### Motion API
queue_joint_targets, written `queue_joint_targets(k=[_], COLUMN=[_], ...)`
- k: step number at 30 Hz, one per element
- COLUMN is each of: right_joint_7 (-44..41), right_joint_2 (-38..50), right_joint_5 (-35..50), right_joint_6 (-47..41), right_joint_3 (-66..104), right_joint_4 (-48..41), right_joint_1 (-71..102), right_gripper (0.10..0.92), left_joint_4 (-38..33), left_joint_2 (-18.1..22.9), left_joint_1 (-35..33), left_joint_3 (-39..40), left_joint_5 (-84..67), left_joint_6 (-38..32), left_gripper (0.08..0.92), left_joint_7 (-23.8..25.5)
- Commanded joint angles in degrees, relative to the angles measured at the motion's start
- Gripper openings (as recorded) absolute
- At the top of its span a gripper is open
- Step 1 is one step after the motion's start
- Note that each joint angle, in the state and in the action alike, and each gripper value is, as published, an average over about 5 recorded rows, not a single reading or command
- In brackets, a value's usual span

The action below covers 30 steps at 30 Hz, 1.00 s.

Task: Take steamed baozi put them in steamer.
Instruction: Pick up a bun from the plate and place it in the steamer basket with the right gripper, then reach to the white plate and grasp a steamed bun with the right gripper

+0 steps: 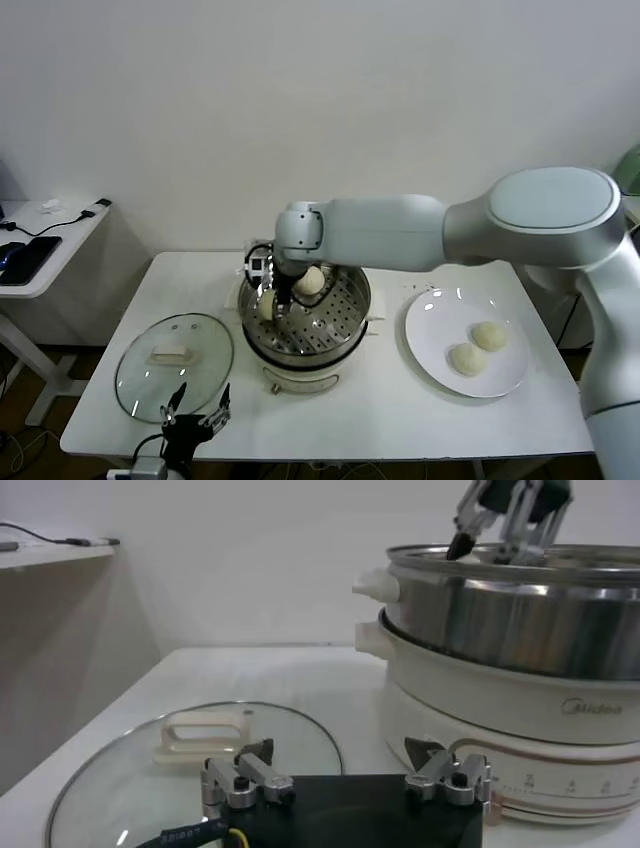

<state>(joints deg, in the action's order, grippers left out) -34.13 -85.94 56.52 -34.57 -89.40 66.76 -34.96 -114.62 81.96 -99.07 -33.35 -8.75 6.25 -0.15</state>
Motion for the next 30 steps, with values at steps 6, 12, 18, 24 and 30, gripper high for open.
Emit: queue_joint_targets(k=[6,12,18,24,30], right_joint_7=[-1.58,-8.95,-20.03,-25.52,-25.85], right_joint_2=[0.4,6.26,17.51,34.15,48.12], right_joint_5=[-0.71,-2.07,-1.62,-7.02,-18.22], right_joint_6=[0.95,7.12,16.61,19.87,21.58], right_joint_3=[1.27,-0.96,-5.14,-12.74,-19.76], right_joint_4=[-0.97,1.75,4.06,9.5,15.61], right_joint_1=[1.0,-7.44,-17.78,-26.16,-25.49], right_gripper=[0.807,0.822,0.823,0.823,0.823], left_joint_4=[-0.53,-1.25,-1.54,-1.43,-1.3], left_joint_2=[-0.06,0.03,0.27,0.15,0.27], left_joint_1=[-0.32,-1.0,-1.37,-1.05,-0.67], left_joint_3=[-0.06,-0.1,-0.09,-0.7,-1.04], left_joint_5=[-0.01,0.13,0.22,-0.19,-0.45], left_joint_6=[0.26,0.19,-0.01,-0.18,-0.14], left_gripper=[0.823,0.823,0.823,0.823,0.823], left_joint_7=[0.0,0.02,-0.02,-0.09,-0.11])
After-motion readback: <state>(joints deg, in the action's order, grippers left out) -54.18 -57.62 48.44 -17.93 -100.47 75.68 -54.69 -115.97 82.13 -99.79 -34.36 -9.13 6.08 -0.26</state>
